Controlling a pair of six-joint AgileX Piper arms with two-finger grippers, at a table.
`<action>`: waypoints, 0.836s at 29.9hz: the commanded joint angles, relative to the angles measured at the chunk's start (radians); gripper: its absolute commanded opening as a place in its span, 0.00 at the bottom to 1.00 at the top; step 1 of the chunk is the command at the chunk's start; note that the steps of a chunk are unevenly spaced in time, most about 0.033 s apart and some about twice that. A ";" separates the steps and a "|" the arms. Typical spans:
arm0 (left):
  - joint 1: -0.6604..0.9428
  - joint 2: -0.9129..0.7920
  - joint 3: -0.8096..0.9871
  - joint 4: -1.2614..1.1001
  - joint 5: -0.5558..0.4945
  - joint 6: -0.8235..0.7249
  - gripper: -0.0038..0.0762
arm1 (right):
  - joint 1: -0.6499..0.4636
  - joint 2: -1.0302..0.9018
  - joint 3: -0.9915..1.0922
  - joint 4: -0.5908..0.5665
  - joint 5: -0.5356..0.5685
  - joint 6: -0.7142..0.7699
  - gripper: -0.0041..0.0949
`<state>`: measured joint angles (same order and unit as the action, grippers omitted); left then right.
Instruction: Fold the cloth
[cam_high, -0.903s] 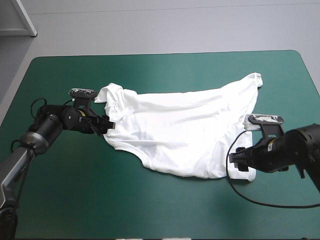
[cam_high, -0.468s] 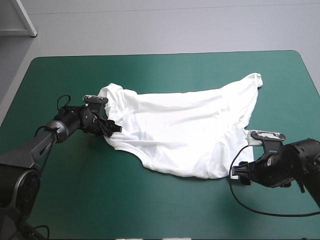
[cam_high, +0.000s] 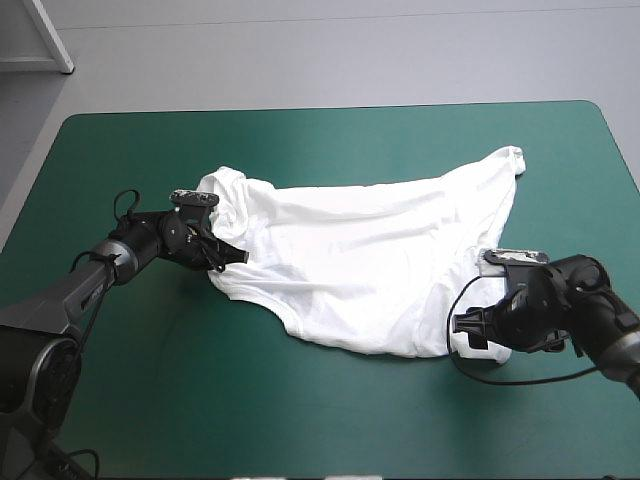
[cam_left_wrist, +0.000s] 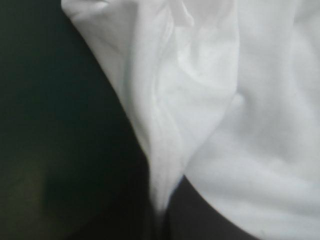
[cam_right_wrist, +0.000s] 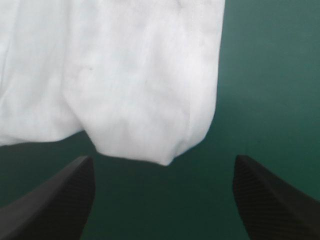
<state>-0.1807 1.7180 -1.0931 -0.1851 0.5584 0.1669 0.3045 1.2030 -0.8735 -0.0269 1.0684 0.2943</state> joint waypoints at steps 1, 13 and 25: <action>-0.006 -0.029 -0.016 -0.019 0.048 -0.003 0.04 | 0.000 0.066 -0.024 -0.016 -0.055 -0.020 0.75; -0.006 -0.067 -0.016 -0.012 0.066 -0.003 0.04 | 0.000 0.246 0.063 0.092 -0.222 -0.092 0.42; -0.006 -0.256 -0.072 -0.005 0.097 -0.009 0.04 | 0.000 0.072 -0.046 0.106 -0.179 -0.123 0.03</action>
<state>-0.1827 1.5699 -1.0975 -0.1792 0.6579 0.1669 0.3042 1.3681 -0.8170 0.0700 0.8635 0.1815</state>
